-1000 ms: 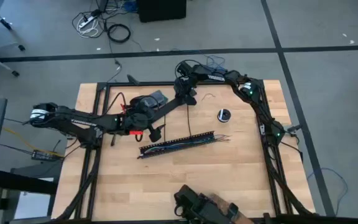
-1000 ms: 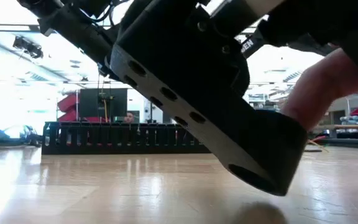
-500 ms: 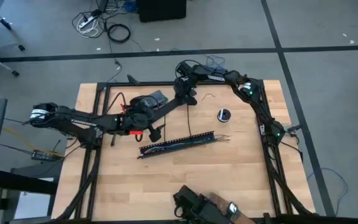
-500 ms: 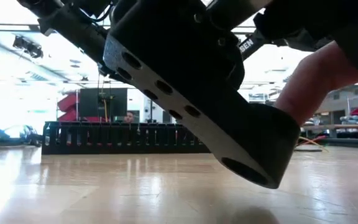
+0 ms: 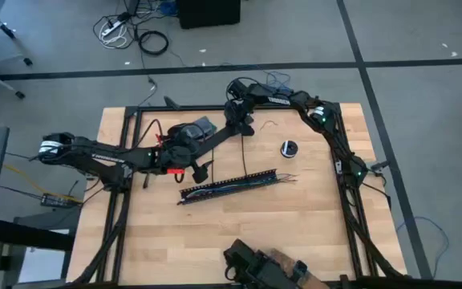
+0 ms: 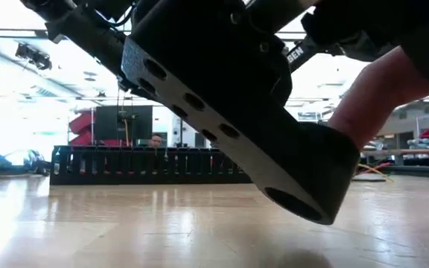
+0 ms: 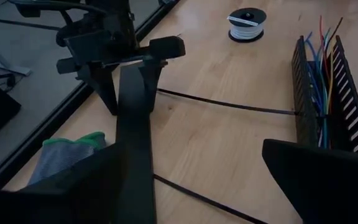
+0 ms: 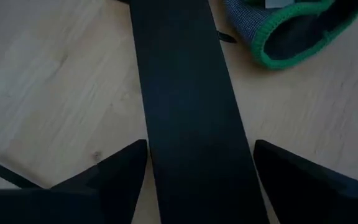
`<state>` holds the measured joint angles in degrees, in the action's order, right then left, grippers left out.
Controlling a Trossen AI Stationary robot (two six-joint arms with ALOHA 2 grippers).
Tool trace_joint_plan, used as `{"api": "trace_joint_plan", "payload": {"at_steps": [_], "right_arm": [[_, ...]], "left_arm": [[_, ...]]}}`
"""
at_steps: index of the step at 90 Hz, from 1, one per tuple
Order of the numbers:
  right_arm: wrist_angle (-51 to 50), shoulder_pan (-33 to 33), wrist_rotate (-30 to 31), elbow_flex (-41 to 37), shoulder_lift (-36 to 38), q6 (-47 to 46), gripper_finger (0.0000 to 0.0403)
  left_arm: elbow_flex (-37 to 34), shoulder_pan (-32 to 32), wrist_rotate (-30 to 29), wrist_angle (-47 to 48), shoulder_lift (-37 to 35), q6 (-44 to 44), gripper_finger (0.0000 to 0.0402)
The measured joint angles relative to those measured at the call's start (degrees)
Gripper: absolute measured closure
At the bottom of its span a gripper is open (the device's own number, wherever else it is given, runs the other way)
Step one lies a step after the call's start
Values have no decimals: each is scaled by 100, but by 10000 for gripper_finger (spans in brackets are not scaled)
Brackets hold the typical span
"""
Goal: Ziptie cables
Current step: Close the black cable duct
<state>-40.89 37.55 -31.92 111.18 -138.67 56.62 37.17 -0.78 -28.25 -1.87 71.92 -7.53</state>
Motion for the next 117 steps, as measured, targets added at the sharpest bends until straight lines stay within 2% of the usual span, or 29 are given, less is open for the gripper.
{"api": "trace_joint_plan", "payload": {"at_steps": [117], "right_arm": [[-13, -262, 258, 9, 173, 62, 110]], "left_arm": [[0, 0, 4, 2, 0, -2, 37]]}}
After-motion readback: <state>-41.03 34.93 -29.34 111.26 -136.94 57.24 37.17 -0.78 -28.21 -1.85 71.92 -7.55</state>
